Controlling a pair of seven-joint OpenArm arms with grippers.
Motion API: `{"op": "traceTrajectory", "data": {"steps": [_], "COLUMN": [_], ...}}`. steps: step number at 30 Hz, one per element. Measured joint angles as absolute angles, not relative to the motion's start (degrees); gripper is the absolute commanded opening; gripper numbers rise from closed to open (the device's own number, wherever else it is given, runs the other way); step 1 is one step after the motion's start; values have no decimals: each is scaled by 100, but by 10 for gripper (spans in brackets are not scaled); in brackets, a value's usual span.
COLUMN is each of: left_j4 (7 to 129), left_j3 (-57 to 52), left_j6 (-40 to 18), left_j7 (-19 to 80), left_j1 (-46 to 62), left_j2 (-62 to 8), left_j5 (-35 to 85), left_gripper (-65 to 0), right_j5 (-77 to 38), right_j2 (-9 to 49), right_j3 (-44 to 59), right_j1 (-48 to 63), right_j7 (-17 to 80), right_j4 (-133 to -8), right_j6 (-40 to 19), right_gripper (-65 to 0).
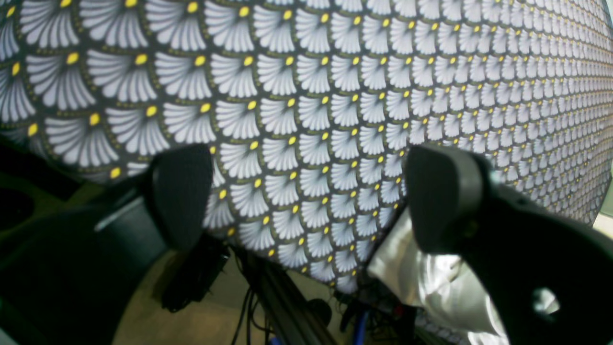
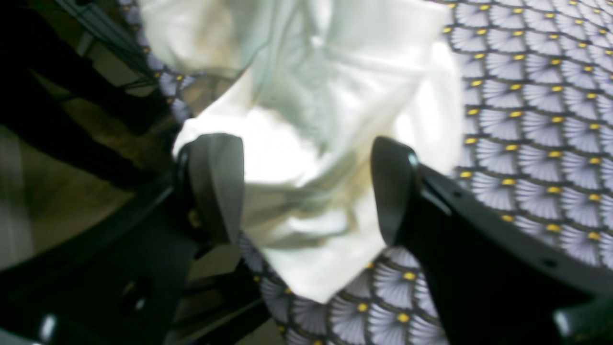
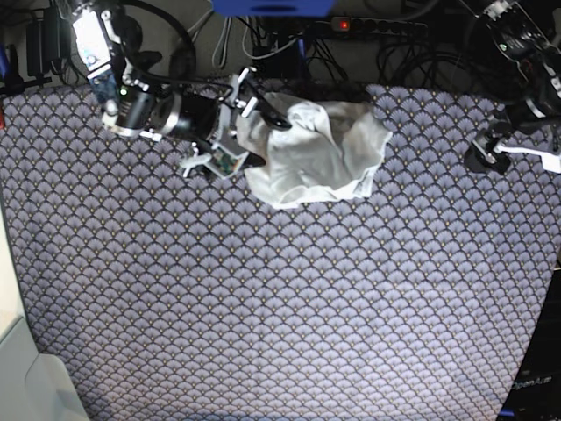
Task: Fold the T-shirt properly
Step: 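Press and adjust the folded bundle with the right gripper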
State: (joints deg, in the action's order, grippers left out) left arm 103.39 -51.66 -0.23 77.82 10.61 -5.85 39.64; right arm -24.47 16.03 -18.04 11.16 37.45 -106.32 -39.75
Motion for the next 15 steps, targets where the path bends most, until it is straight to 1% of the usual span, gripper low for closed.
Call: {"op": "traceTrajectory", "data": {"steps": [8, 15], "left_j4": [10350, 10350], "left_j3": [-5177, -5177], "left_j6": [-23, -23], "left_j7": [7804, 7824], "left_j1": [1076, 1079], "left_j2": [-587, -593], "left_j5": [3964, 3964], "left_gripper": [-26, -26], "right_j5": [-2445, -2425], "right_j2": [1603, 1393], "right_j3": [-2381, -3485], "right_j1": [829, 384], "right_j7": [3741, 3758], "right_j4": [-10313, -10322], "right_j6": [-3964, -3957], "right_gripper": [-227, -227]}}
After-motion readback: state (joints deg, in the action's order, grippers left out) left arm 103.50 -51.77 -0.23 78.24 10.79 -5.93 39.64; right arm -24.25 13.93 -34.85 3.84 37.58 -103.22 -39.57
